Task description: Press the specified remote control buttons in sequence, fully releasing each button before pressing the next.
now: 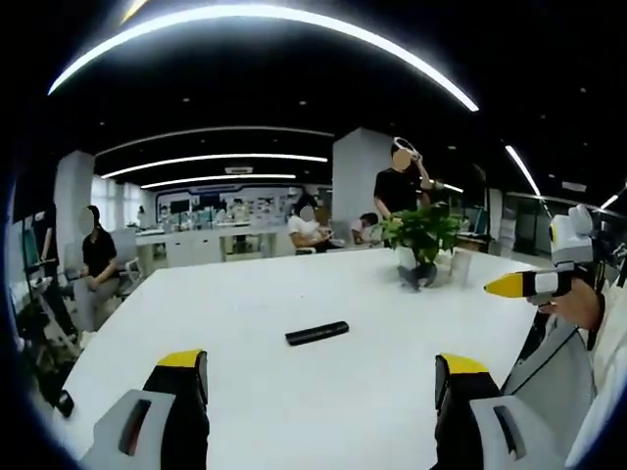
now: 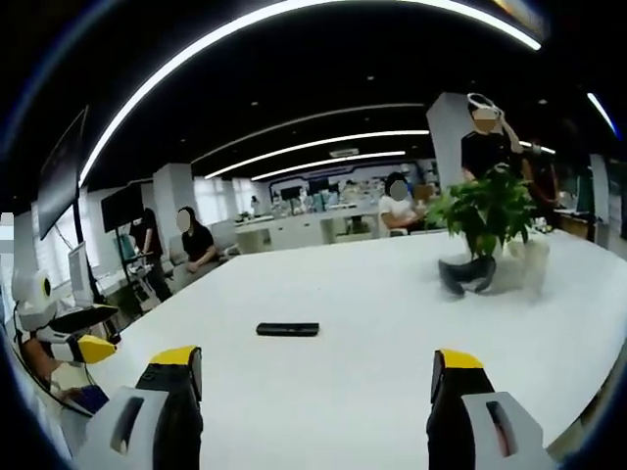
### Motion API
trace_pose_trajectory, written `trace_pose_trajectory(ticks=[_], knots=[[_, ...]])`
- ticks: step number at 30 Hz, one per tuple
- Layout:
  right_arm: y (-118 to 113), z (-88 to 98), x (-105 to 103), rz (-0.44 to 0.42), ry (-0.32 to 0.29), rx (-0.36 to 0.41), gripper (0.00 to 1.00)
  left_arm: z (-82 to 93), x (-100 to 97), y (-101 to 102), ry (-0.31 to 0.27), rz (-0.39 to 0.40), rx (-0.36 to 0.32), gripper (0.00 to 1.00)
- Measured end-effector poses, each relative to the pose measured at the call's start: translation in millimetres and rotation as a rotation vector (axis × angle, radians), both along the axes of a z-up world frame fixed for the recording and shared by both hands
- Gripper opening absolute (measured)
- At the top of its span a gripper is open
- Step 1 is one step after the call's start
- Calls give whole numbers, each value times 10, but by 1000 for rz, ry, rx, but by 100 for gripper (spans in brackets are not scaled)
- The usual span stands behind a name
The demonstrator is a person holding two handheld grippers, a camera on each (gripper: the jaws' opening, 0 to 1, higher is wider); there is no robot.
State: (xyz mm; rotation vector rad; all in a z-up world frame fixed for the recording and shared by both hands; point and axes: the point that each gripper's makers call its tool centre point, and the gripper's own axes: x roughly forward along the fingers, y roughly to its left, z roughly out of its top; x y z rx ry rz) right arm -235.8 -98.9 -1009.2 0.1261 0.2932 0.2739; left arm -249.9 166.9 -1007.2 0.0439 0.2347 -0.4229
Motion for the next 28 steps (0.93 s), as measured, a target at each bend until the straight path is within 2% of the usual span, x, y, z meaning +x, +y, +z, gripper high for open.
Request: trace_pose_trajectory(ticks=[28], knots=[[-12, 81, -2, 10, -39, 7, 98, 34, -26, 59, -21, 47, 0, 99]])
